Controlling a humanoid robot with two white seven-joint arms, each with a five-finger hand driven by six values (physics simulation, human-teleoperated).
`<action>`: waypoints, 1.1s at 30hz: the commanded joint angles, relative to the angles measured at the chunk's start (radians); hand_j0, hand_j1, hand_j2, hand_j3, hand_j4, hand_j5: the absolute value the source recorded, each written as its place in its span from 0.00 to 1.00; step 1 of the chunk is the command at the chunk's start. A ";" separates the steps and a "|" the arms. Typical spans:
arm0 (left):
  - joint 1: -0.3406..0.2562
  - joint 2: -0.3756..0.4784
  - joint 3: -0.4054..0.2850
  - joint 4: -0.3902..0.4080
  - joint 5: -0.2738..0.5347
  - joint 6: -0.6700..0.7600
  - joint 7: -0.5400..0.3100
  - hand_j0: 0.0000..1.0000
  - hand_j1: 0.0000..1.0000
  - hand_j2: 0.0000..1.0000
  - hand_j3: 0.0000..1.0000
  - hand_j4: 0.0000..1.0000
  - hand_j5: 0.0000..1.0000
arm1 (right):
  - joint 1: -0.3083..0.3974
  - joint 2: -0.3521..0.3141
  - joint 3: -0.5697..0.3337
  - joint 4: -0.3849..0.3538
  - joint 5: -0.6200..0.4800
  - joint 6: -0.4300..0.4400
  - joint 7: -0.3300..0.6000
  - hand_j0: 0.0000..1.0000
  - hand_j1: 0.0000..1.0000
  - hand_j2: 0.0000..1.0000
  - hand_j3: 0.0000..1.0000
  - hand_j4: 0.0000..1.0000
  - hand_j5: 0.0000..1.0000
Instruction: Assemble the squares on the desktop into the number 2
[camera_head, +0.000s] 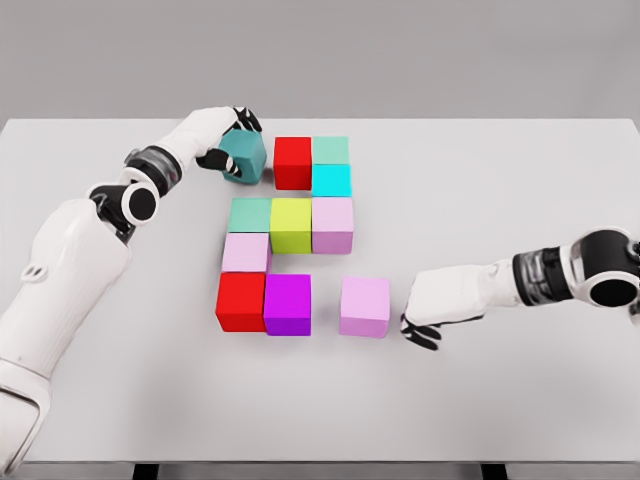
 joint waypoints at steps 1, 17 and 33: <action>0.000 0.001 0.000 0.000 0.001 0.001 0.001 0.65 0.65 0.65 0.65 0.65 0.65 | 0.000 0.012 0.001 0.010 -0.004 0.002 0.000 0.12 0.12 0.12 0.12 0.12 0.12; 0.002 0.002 0.000 0.000 0.007 0.001 -0.001 0.78 0.78 0.78 0.78 0.78 0.78 | -0.005 0.036 0.001 0.022 -0.004 0.002 0.000 0.12 0.12 0.12 0.12 0.12 0.12; 0.002 0.024 0.000 -0.022 0.030 0.001 -0.074 0.80 0.80 0.80 0.80 0.80 0.80 | -0.008 0.048 -0.001 0.022 0.007 0.002 0.000 0.12 0.12 0.12 0.12 0.12 0.12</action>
